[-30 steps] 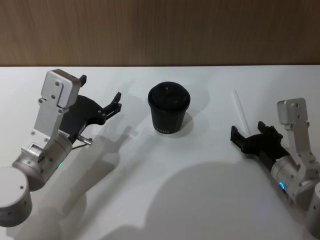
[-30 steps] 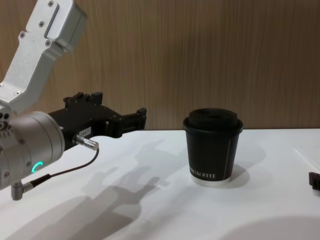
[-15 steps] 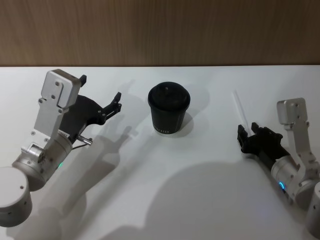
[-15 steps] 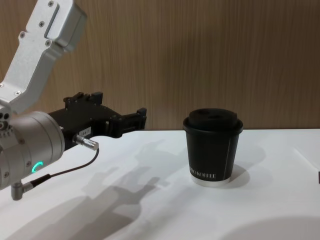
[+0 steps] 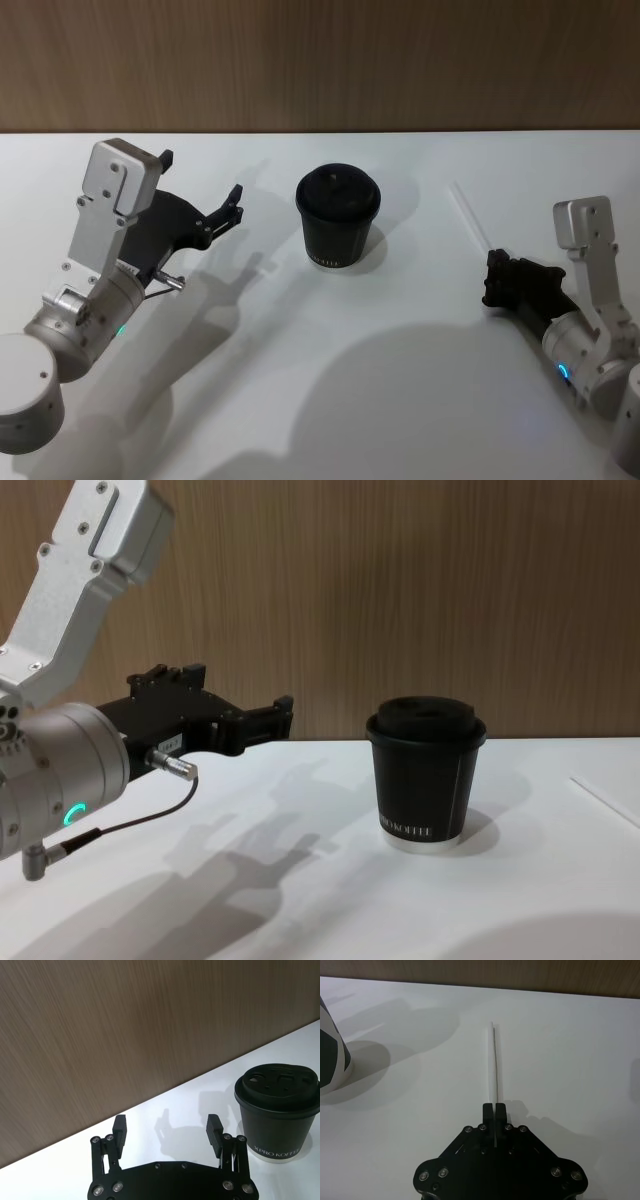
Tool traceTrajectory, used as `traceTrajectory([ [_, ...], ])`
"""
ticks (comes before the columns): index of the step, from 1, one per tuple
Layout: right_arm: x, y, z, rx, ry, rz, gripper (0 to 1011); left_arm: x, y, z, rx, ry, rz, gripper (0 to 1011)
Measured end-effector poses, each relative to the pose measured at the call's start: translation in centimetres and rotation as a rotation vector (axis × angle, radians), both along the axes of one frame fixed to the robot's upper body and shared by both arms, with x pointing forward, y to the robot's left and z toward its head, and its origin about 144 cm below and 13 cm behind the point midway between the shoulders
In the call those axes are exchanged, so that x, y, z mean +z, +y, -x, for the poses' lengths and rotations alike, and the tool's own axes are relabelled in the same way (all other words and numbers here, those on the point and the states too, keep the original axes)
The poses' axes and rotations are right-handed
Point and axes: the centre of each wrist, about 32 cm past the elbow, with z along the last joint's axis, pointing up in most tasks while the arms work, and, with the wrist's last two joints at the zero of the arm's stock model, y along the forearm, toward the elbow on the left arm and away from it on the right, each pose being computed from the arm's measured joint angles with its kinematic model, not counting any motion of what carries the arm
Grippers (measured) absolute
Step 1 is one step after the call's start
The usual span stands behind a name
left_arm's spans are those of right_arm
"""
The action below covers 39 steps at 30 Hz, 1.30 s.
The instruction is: Pick up the straw with one hand, pass it to the other hand, and insert it into the cup.
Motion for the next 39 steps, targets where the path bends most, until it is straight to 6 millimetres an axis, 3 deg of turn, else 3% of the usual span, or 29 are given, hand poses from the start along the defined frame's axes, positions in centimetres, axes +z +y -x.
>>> traceTrajectory([
  [15, 0.0, -0.1, 0.0, 0.011, -0.065, 0.016, 10, 0.0, 0.0, 0.0, 0.0, 0.0, 0.0, 1003],
  [39, 2.0, -0.9, 0.1, 0.193, -0.393, 0.11, 10, 0.0, 0.0, 0.0, 0.0, 0.0, 0.0, 1003],
])
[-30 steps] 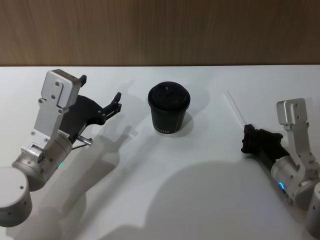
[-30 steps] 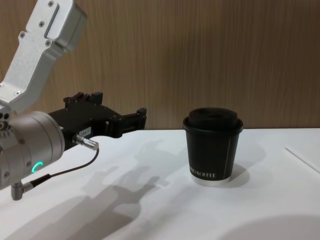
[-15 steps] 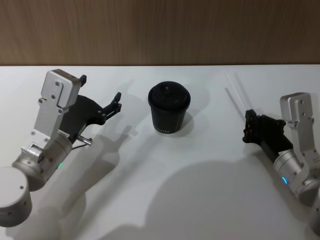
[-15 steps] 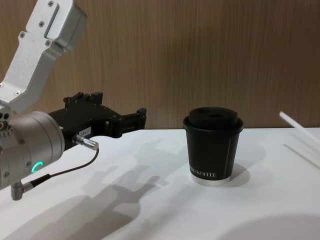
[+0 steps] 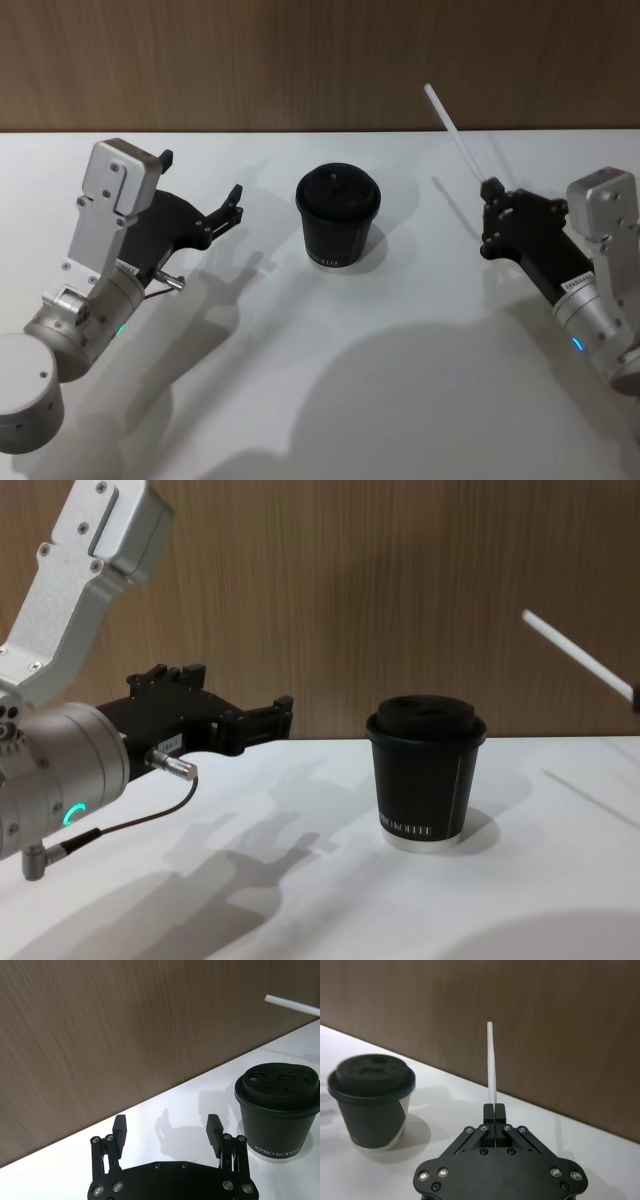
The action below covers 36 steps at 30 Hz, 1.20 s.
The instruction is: Pick up the straw with one hand, pass it to the other hand, and insert it into the cup.
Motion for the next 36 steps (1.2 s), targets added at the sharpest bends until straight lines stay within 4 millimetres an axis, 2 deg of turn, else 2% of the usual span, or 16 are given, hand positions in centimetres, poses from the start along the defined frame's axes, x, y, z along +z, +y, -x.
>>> traceTrajectory([
  [14, 1.9, -0.1, -0.4, 0.21, -0.15, 0.023, 9, 0.0, 0.0, 0.0, 0.0, 0.0, 0.0, 1003],
  [25, 3.1, 0.6, -0.9, 0.37, -0.223, 0.006, 10, 0.0, 0.0, 0.0, 0.0, 0.0, 0.0, 1003],
  [36, 3.7, 1.5, -1.0, 0.442, -0.258, -0.013, 10, 0.0, 0.0, 0.0, 0.0, 0.0, 0.0, 1003],
])
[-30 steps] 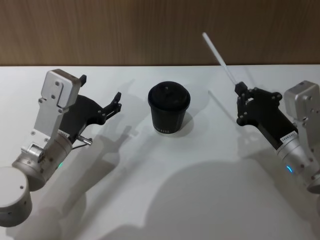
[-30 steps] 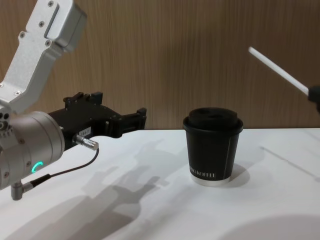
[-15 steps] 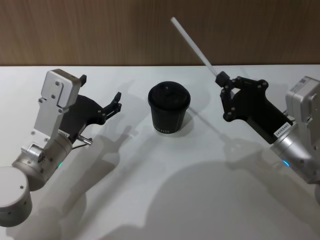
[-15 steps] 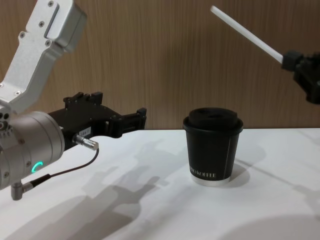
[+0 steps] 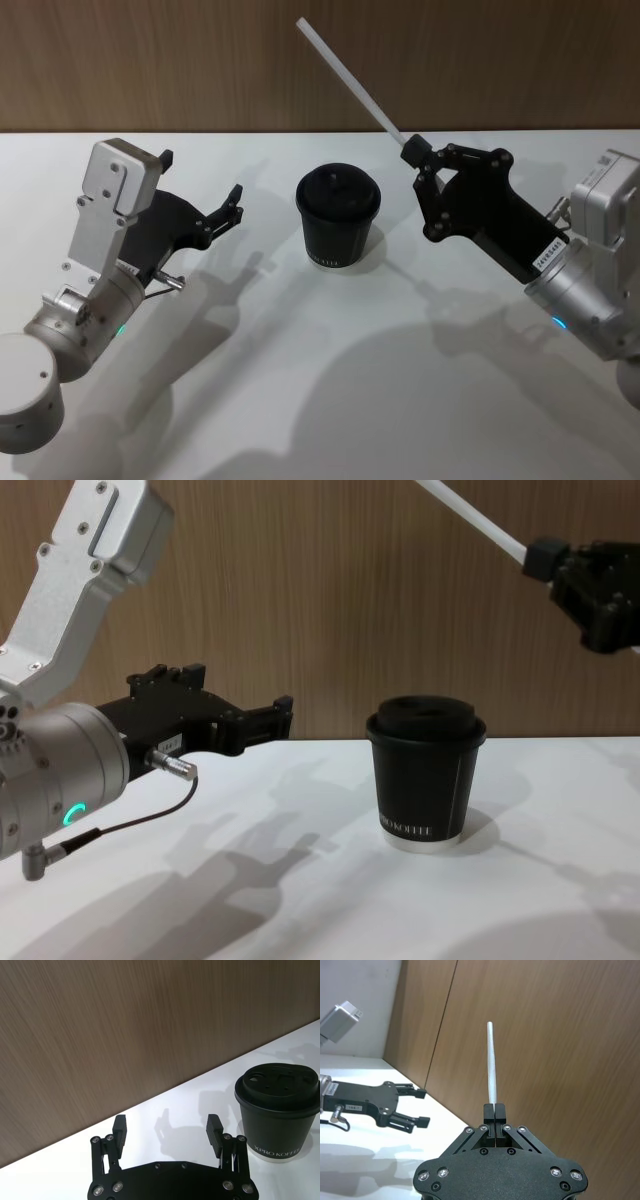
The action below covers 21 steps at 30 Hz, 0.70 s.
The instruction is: Pick up the straw with one hand, pass it to the other hand, and insert it into the cup.
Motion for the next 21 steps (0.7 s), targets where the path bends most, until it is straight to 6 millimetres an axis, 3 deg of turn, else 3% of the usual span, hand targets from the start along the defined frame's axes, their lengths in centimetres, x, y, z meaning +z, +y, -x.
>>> traceTrajectory([
  [21, 0.4, 0.5, 0.0, 0.048, -0.021, -0.012, 10, 1.4, 1.9, 0.5, -0.129, 0.053, 0.091, 1003],
])
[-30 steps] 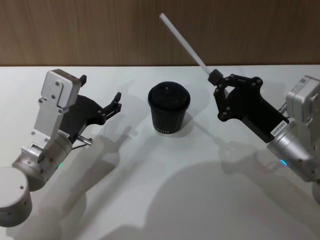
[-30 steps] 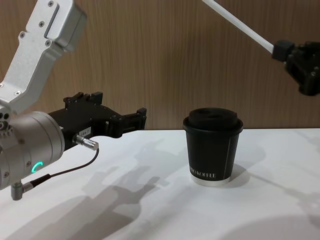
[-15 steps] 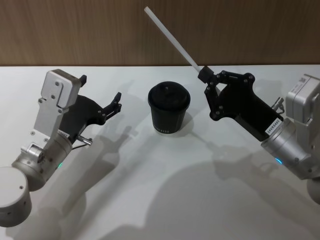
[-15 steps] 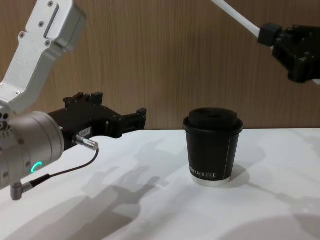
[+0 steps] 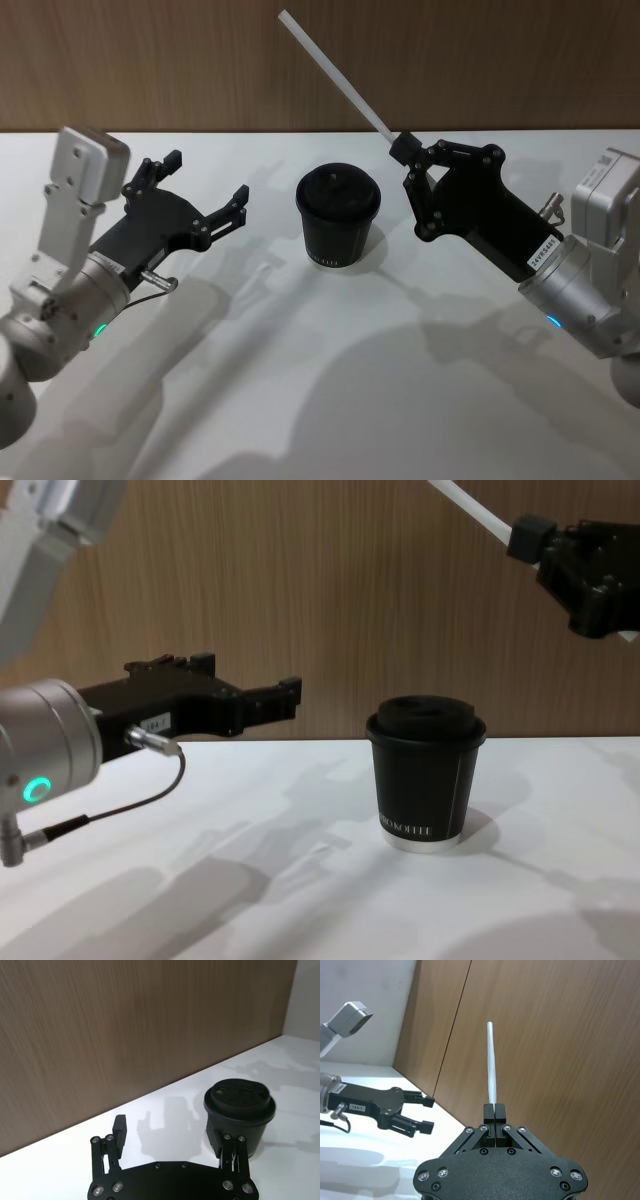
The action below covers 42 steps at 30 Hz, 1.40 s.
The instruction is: Pick up the straw with one hand, pass it to the other hand, and insert it into the cup.
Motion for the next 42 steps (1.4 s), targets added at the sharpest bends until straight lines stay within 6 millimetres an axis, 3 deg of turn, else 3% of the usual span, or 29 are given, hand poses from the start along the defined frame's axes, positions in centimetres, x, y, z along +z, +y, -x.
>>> traceTrajectory([
  [23, 0.1, 0.1, 0.0, 0.009, -0.005, -0.003, 10, 4.1, 3.7, 1.6, -0.344, 0.141, 0.303, 1003],
  [33, 0.1, 0.1, 0.0, 0.009, -0.004, -0.003, 10, 5.7, 3.8, 2.2, -0.487, 0.178, 0.443, 1003],
  [42, 0.1, 0.1, 0.0, 0.009, -0.004, -0.003, 10, 6.7, 2.3, 2.2, -0.588, 0.227, 0.557, 1003],
])
